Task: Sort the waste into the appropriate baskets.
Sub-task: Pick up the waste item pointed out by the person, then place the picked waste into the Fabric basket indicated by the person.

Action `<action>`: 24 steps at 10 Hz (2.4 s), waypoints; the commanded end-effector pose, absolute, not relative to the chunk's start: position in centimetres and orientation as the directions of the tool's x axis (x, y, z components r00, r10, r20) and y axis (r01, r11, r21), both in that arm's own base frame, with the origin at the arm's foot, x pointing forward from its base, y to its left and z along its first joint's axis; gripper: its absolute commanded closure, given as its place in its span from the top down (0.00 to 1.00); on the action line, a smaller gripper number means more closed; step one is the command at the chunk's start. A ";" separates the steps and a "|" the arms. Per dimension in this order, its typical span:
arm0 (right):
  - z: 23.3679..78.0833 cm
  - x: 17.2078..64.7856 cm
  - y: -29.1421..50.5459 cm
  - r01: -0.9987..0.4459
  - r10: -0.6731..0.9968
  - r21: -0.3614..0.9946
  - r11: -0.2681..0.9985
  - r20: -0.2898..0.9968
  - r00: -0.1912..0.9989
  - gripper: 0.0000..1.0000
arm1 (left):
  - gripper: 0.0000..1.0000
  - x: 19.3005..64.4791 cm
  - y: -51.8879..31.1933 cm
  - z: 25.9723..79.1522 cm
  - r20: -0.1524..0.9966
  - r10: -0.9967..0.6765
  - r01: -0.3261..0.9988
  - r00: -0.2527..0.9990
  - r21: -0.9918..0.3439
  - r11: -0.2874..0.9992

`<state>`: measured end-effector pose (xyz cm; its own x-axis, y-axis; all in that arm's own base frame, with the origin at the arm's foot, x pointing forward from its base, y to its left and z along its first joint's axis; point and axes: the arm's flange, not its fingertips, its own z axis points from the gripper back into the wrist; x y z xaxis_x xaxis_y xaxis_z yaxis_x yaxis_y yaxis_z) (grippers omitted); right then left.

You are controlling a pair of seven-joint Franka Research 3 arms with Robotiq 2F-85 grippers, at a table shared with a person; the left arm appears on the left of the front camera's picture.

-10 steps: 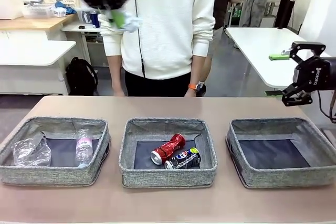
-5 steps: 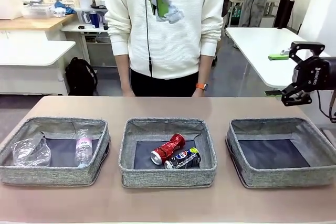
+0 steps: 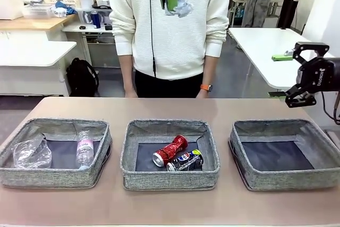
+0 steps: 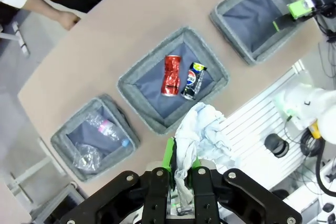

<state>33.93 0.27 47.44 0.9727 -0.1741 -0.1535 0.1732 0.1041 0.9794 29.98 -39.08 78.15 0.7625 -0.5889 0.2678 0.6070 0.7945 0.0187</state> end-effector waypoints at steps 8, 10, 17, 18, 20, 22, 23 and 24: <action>47.5 33.9 0.3 0.162 -0.173 0.983 0.089 -0.145 0.974 1.00 | 0.10 29.8 -38.3 77.8 0.266 -0.588 0.603 0.764 0.032 0.797; 47.5 33.9 0.3 0.162 -0.173 0.983 0.089 -0.145 0.974 1.00 | 0.10 29.8 -38.3 77.8 0.266 -0.588 0.603 0.764 0.032 0.797; 47.5 33.9 0.3 0.162 -0.173 0.983 0.089 -0.145 0.974 1.00 | 0.10 29.8 -38.3 77.8 0.266 -0.588 0.603 0.764 0.032 0.797; 47.5 33.9 0.3 0.162 -0.173 0.983 0.089 -0.145 0.974 1.00 | 0.10 29.8 -38.3 77.8 0.266 -0.588 0.603 0.764 0.032 0.797; 47.5 33.9 0.3 0.162 -0.173 0.983 0.089 -0.145 0.974 1.00 | 0.10 29.8 -38.3 77.8 0.266 -0.588 0.603 0.764 0.032 0.797; 47.5 33.9 0.3 0.162 -0.173 0.983 0.089 -0.145 0.974 1.00 | 0.10 29.8 -38.3 77.8 0.266 -0.588 0.603 0.764 0.032 0.797; 47.5 33.9 0.3 0.162 -0.173 0.983 0.089 -0.145 0.974 1.00 | 0.10 29.8 -38.3 77.8 0.266 -0.588 0.603 0.764 0.032 0.797; 47.5 33.9 0.3 0.162 -0.173 0.983 0.089 -0.145 0.974 1.00 | 0.10 29.8 -38.3 77.8 0.266 -0.588 0.603 0.764 0.032 0.797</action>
